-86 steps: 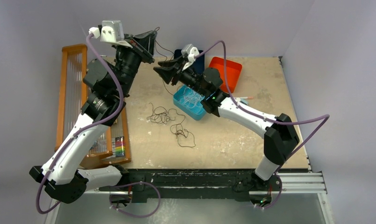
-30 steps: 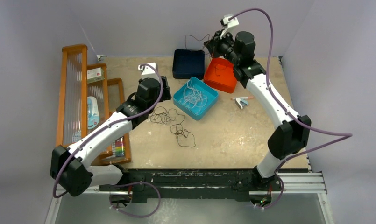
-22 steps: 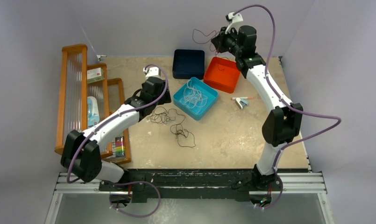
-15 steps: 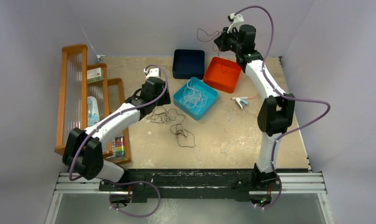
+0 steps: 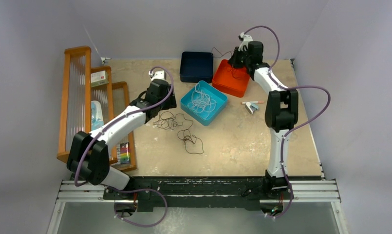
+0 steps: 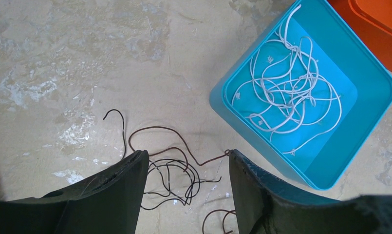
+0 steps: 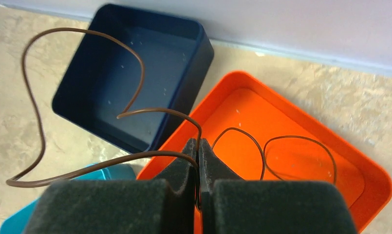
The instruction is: Untangle the cables
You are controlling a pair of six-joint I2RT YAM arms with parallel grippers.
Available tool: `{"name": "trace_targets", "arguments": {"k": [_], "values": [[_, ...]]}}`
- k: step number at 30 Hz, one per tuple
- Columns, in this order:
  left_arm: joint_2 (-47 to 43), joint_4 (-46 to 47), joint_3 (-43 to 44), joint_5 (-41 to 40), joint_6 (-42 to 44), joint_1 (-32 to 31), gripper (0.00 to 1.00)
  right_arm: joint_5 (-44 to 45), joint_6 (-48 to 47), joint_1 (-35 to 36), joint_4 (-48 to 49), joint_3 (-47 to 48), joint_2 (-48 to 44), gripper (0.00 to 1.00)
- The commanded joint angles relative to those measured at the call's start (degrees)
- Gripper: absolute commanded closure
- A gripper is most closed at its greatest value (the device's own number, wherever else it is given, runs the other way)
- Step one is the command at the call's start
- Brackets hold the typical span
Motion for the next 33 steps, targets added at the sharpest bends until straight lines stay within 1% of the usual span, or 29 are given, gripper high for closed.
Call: {"name": "trace_targets", "arguments": {"k": [1,7,12,15,19,22,23,24,26,30,33], "values": [[0.7,1.4,2.3,1.8,0.5,0.7,0.40,3.6,0.3,0.3,1.2,-2.8,-2.4,0.99],[1.7,1.6,2.4,3.0,0.4,0.9,0.41,9.9,-1.4,-0.1,-1.8,-5.2,-2.3,0.99],[2.3,1.6,2.7,3.6,0.4,0.9,0.41,12.6,-2.0,-0.2,-2.6,-9.1,-3.7,0.98],[2.7,1.7,2.9,4.2,0.2,1.0,0.41,13.4,-2.0,-0.2,-2.6,-11.5,-4.5,0.96],[3.1,1.6,2.8,4.6,0.1,1.0,0.41,13.7,-2.4,-0.3,-3.8,-12.0,-4.0,0.92],[3.1,1.4,2.8,4.5,0.0,0.9,0.41,13.6,-2.6,-0.3,-3.7,-12.4,-4.7,0.83],[3.2,1.4,2.8,4.5,0.0,0.9,0.41,13.5,-2.6,-0.3,-3.2,-12.8,-5.3,0.79],[3.2,1.4,2.9,4.5,0.0,1.0,0.41,13.5,-2.6,-0.3,-2.7,-13.0,-5.9,0.72],[3.3,1.4,3.0,4.6,-0.1,1.0,0.41,13.5,-2.9,-0.2,-2.3,-13.3,-7.0,0.65],[3.4,1.3,3.0,4.5,-0.1,1.0,0.41,13.9,-3.1,-0.3,-1.6,-14.1,-9.7,0.55],[3.4,1.2,2.9,3.9,-0.4,1.0,0.41,13.9,-2.9,-0.3,-0.1,-15.5,-12.4,0.51]]}}
